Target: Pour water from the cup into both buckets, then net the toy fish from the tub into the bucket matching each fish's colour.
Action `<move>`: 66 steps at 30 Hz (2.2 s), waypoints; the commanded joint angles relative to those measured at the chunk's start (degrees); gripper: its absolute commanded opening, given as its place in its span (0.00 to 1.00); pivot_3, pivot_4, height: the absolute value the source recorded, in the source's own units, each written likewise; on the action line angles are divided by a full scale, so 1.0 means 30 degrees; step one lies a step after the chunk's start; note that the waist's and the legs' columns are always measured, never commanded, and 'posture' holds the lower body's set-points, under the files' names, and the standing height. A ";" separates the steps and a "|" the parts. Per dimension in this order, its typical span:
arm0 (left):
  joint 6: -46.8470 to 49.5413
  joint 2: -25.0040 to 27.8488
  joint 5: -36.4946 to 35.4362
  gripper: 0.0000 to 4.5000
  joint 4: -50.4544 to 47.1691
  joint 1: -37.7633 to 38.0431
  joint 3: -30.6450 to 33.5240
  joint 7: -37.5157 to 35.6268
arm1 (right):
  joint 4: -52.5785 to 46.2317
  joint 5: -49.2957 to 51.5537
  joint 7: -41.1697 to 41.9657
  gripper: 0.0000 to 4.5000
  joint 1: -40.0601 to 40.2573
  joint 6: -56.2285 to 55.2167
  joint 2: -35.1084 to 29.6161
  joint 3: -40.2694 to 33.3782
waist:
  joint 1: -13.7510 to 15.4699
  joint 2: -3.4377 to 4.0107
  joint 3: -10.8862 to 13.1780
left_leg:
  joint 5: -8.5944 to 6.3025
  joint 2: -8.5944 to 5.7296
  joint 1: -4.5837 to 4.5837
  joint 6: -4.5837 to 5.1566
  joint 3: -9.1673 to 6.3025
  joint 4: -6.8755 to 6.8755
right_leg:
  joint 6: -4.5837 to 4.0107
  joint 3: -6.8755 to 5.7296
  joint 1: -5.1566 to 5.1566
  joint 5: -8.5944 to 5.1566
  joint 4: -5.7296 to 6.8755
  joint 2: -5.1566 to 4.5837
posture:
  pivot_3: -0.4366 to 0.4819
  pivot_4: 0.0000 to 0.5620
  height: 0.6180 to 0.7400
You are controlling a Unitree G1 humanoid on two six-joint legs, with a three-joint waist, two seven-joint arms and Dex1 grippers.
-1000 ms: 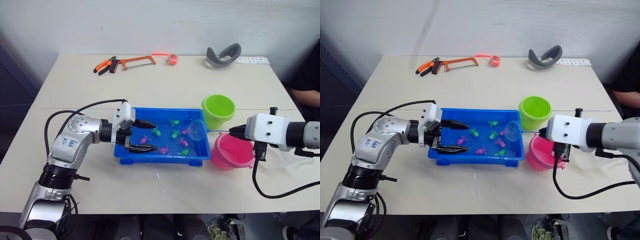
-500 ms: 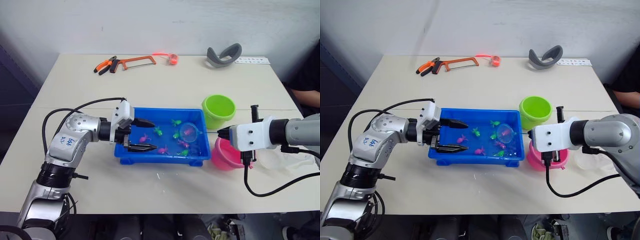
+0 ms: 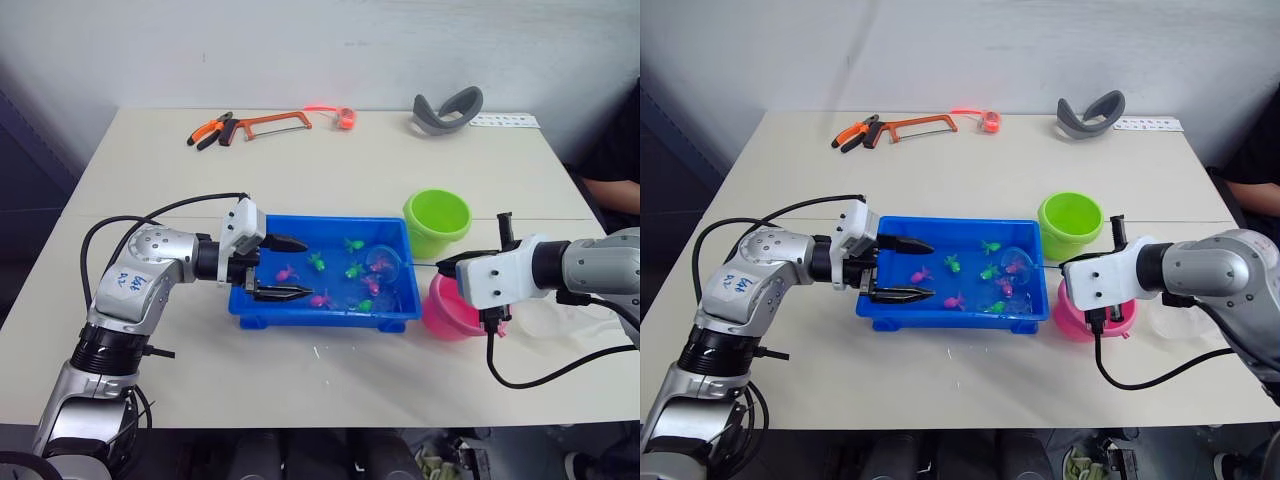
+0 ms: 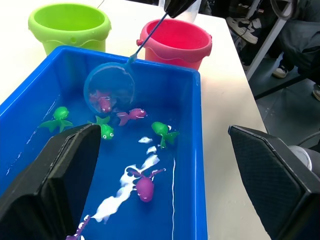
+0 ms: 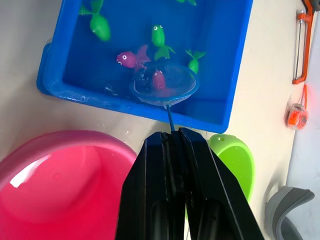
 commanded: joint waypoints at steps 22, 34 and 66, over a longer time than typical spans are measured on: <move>-0.0505 0.0372 -0.0041 0.99 -0.0541 -0.0106 0.0015 -0.0486 | -0.2958 0.6488 -0.0470 0.00 0.2852 1.0314 0.2292 -0.3422 | 0.0039 -0.0001 0.0000 | 0.0003 0.0004 0.0003 -0.0005 -0.0014 0.0018 | 0.0000 0.0000 0.0009 0.0000 0.0023 -0.0001 | 0.48 0.27 1.00; -0.1327 0.0240 0.0327 0.99 0.0298 -0.0374 -0.0464 -0.0880 | -0.5065 1.1782 -0.1658 0.00 0.3183 1.6788 0.2623 -0.5980 | 0.0049 0.0000 0.0000 | -0.0004 -0.0004 0.0001 0.0007 -0.0016 0.0016 | 0.0000 0.0008 0.0012 0.0000 0.0018 -0.0002 | 0.48 0.27 1.00; -0.3426 0.2746 0.1720 0.99 0.1958 0.0530 0.0249 -0.2645 | -0.2022 0.4999 -0.2491 0.00 0.0358 0.8500 0.5124 0.1046 | 0.0004 0.0001 -0.0001 | -0.0009 0.0003 -0.0001 0.0014 -0.0003 0.0009 | 0.0000 -0.0009 -0.0003 0.0000 0.0017 0.0002 | 0.48 0.27 1.00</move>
